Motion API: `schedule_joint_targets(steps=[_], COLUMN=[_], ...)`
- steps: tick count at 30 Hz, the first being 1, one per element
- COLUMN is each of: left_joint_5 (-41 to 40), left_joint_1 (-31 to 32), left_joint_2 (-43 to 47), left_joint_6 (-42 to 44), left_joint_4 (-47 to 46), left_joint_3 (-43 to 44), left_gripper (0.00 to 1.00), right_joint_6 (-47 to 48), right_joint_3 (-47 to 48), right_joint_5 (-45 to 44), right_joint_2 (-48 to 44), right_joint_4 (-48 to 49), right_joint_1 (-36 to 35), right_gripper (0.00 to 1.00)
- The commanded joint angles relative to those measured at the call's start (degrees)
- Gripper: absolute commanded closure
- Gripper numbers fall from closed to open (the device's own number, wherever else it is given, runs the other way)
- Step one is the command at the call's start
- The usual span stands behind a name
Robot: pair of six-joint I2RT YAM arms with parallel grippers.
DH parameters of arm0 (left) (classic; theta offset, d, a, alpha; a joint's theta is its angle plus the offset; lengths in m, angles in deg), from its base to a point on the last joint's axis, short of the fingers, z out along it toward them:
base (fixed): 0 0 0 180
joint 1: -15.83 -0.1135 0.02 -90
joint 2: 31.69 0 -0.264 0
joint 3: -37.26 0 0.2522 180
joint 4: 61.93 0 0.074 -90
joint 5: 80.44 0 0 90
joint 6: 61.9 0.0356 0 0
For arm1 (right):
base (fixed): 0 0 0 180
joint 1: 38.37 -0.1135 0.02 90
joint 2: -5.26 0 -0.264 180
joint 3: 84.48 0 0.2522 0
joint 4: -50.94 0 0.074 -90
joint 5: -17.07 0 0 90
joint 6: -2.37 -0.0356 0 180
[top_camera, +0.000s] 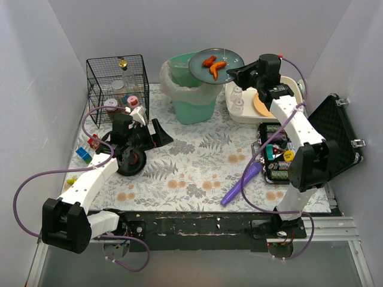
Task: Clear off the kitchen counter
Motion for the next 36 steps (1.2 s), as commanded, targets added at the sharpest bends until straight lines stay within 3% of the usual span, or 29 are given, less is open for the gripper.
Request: schedule_joint_targets(steps=[1, 9, 22, 29, 36], left_joint_5=[-1.8, -2.2, -0.7, -0.3, -1.5], left_joint_1=[-0.3, -0.3, -0.2, -0.2, -0.3], left_joint_2=[3.1, 3.6, 3.2, 2.6, 2.9], left_joint_6=[1.3, 1.6, 1.1, 1.0, 1.0], left_joint_4=[-1.0, -1.2, -1.0, -0.7, -0.3], left_joint_3=[-1.5, -1.9, -1.3, -0.8, -1.0], left_gripper=[0.02, 0.02, 0.02, 0.02, 0.02], right_joint_6=[-1.2, 11.0, 33.0, 42.9, 49.6], right_joint_3=[13.0, 27.1, 21.2, 31.2, 28.4], right_joint_5=[-3.2, -7.6, -6.2, -4.2, -7.4], right_joint_2=[3.0, 13.0, 12.7, 19.3, 19.1], right_joint_4=[10.3, 7.6, 25.6, 25.6, 32.5], right_joint_1=[-0.8, -3.2, -6.3, -7.2, -7.6], right_gripper=[0.99, 0.99, 0.99, 0.99, 0.99])
